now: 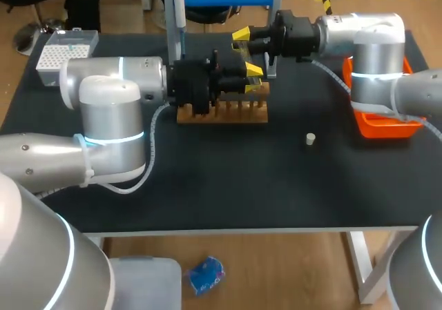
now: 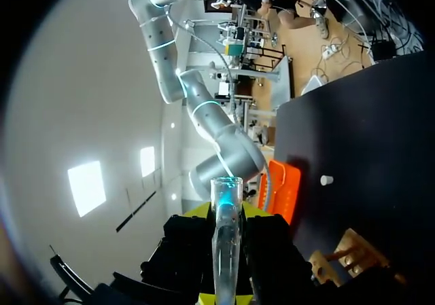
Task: Invert the test tube, pick up the pipette, mount the tip to pipette, aspirate from beaker and dispense into the tube, eject the tip, return the pipette, and cap with the stopper.
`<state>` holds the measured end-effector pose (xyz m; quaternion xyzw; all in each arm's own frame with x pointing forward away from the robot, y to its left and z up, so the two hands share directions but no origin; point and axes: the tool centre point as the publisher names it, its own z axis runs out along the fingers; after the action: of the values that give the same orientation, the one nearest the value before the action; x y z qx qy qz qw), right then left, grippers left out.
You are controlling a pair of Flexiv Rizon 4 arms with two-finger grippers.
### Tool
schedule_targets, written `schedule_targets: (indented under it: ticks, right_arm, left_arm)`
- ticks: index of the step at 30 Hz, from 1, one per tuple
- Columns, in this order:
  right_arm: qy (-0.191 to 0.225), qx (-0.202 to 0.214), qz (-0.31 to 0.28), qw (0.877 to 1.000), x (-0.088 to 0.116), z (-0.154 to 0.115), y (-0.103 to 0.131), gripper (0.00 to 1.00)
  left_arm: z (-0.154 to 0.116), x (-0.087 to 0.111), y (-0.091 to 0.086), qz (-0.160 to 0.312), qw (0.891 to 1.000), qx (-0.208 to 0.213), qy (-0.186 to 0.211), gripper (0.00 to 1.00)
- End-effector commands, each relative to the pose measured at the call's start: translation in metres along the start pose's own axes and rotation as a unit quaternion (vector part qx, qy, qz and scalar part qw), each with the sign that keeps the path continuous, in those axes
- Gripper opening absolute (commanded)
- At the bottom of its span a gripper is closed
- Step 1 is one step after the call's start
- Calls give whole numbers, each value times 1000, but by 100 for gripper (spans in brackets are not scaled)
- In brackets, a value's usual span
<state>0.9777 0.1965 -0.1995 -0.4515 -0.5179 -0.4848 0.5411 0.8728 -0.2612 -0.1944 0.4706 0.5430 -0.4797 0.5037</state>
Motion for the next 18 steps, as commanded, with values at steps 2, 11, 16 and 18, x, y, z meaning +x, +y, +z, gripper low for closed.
schedule_targets:
  ticks: [2,11,16,18]
  right_arm:
    - [0,2,-1,1000,-1,-1,0,0]
    - [0,2,-1,1000,-1,-1,0,100]
    - [0,2,-1,1000,-1,-1,0,100]
    - [4,-1,-35,999,4,-4,2,100]
  left_arm:
    - [-2,0,1,1,1000,2,-1,0]
    - [-2,0,1,1,1000,2,-1,0]
    - [-2,0,1,1,1000,2,-1,0]
    - [-2,0,1,1,1000,2,-1,0]
